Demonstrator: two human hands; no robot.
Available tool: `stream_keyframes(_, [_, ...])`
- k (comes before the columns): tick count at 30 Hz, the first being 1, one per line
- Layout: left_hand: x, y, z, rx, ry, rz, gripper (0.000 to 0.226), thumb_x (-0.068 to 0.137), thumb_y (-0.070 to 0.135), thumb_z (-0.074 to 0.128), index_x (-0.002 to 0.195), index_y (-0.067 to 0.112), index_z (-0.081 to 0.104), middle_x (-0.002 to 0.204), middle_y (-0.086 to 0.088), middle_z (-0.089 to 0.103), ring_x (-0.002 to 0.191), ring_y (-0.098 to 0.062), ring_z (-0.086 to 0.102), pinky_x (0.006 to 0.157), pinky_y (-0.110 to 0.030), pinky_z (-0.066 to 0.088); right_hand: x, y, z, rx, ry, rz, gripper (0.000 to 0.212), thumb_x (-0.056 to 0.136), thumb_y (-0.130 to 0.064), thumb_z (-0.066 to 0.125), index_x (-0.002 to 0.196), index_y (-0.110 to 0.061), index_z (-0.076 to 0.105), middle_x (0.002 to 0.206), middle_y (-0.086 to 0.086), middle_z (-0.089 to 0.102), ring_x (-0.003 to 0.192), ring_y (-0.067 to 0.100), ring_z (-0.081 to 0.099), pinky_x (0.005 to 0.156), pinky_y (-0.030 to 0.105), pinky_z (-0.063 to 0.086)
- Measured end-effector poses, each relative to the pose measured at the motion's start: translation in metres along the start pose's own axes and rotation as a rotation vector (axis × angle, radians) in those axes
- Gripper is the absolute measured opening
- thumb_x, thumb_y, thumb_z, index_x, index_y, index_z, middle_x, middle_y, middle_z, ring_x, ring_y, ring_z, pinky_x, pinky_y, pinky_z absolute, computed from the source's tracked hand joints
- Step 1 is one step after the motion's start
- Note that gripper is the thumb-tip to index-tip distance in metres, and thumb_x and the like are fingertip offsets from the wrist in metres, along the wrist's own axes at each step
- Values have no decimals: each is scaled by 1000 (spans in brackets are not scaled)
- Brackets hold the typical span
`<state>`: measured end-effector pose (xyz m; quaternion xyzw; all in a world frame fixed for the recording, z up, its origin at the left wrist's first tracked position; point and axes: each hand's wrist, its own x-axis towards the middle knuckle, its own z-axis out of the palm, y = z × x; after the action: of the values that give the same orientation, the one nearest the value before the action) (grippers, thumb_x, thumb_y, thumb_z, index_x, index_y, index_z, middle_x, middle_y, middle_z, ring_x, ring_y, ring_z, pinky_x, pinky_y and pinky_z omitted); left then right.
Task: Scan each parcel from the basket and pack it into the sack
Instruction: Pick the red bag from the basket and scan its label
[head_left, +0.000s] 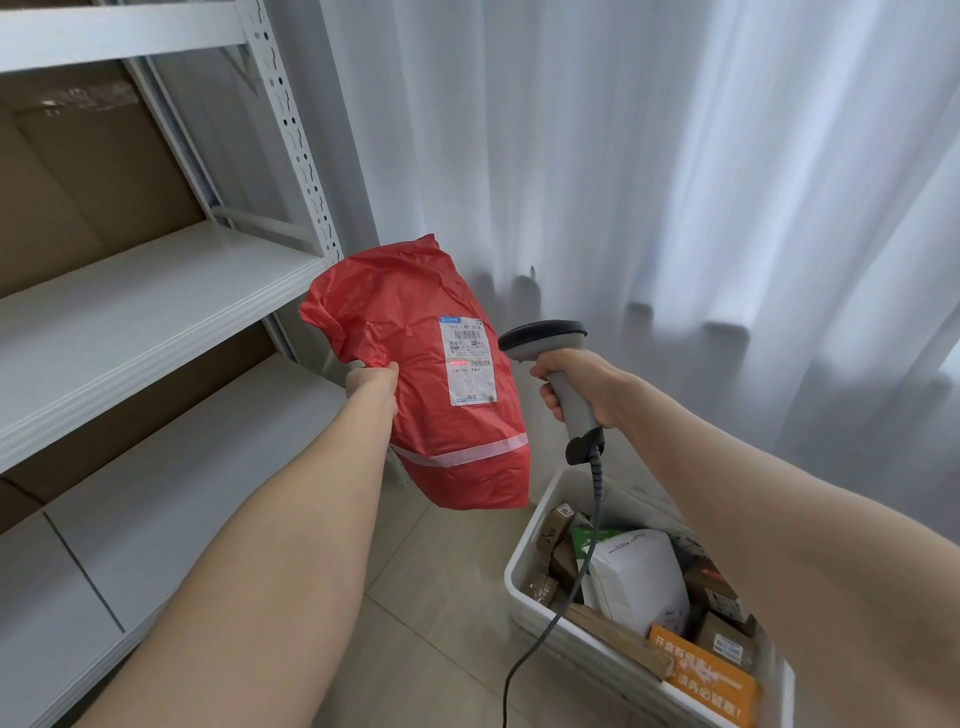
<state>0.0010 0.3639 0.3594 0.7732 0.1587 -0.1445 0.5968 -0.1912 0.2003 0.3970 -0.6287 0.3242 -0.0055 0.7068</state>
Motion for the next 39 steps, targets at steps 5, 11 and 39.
stream_keyframes(5, [-3, -1, -8, -31, -10, -27, 51, 88, 23, 67, 131, 5, 47, 130, -14, 55, 115, -32, 55, 96, -41, 44, -1, 2, 7, -6, -16, 8, 4, 87, -12, 56, 91, -10, 57, 52, 4, 53, 42, 13, 47, 43, 21, 43])
stream_keyframes(11, [-8, -5, -22, 30, 38, -16, 50, 87, 29, 67, 127, 3, 50, 126, -15, 58, 112, -33, 57, 98, -44, 46, -5, 7, 15, 7, -38, -15, 2, 87, -10, 54, 89, -9, 55, 52, 5, 51, 42, 14, 45, 45, 22, 41])
stream_keyframes(39, [-105, -91, -213, -192, 178, -77, 47, 91, 23, 64, 134, 15, 47, 130, -9, 57, 114, -31, 57, 100, -47, 45, -56, 74, 130, 217, -271, 77, 34, 82, -15, 76, 110, -2, 64, 95, 17, 71, 68, 27, 68, 66, 37, 60])
